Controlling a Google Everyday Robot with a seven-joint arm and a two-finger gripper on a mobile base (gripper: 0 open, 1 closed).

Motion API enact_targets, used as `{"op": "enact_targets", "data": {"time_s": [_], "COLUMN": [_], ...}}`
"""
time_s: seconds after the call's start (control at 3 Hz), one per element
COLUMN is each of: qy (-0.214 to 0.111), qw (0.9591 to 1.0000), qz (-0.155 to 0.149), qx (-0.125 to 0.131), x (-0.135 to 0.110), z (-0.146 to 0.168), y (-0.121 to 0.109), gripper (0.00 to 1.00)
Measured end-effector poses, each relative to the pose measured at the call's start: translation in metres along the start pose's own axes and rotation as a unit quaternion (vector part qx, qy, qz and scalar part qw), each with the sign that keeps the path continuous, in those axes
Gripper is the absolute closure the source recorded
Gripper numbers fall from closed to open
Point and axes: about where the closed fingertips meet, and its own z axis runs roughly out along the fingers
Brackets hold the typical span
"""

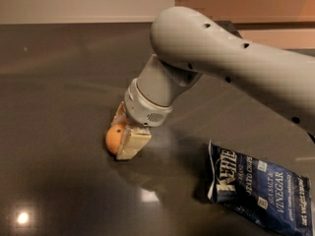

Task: Move orange near rxbar blueberry

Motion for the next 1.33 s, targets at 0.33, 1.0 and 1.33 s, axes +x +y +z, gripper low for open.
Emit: {"op": "enact_targets", "data": {"time_s": [0.33, 1.0, 1.33], "qy": [0.022, 0.060, 0.068], "qw": [0.9991, 0.9876, 0.9807], "qz": [0.029, 0.114, 0.145], "qx": [0.023, 0.090, 0.112], "x": [0.014, 0.074, 0.102], "z": [-0.019, -0.066, -0.080], "y": [-0.022, -0.063, -0.071], "gripper": [0.87, 1.00, 1.00]}}
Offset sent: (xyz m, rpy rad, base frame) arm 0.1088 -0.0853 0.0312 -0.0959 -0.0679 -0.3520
